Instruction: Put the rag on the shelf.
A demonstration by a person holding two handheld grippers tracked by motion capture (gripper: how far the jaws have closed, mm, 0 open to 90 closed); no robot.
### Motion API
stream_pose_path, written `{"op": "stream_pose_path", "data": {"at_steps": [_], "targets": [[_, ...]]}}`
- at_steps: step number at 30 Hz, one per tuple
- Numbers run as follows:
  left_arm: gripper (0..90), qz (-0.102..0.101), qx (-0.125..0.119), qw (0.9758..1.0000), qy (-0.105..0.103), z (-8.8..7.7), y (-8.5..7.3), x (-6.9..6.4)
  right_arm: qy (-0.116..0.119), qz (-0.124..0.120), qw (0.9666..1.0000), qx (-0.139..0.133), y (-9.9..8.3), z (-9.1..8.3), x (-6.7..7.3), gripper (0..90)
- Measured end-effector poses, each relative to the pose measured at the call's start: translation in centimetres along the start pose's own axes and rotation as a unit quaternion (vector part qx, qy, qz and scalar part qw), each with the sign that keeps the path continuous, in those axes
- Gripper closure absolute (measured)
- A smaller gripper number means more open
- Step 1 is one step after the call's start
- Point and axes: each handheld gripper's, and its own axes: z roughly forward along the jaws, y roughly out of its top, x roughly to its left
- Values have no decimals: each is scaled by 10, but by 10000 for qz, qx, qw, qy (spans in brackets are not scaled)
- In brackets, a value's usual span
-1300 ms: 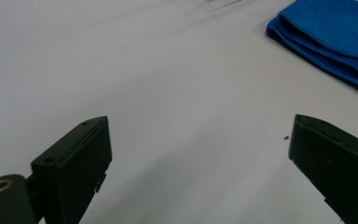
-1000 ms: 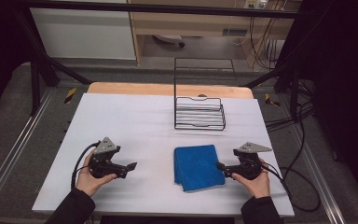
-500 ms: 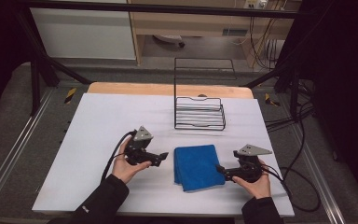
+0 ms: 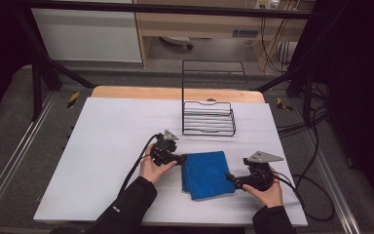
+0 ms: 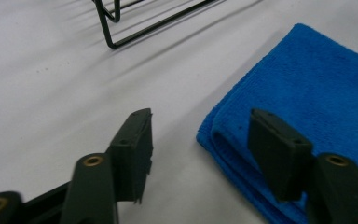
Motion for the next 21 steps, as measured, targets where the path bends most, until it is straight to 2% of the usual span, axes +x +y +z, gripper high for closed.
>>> {"op": "stream_pose_path", "data": {"at_steps": [2, 4, 9, 16, 21], "targets": [[453, -52, 64, 10000, -45, 4, -1, 2, 4, 3, 10000, 1, 0, 0, 0, 55], [516, -115, 121, 9998, -123, 7, -1, 2, 2, 9, 10000, 39, 0, 0, -1, 58], [586, -73, 178, 9995, -245, 14, -2, -2, 33, 25, 10000, 49, 0, 0, -1, 63], [624, -86, 191, 9995, -224, 22, -1, -2, 50, 67, 10000, 15, 1, -1, -1, 72], [651, -195, 153, 9993, -278, 24, -1, 0, 77, 102, 9999, 21, 3, 1, -3, 88]]}}
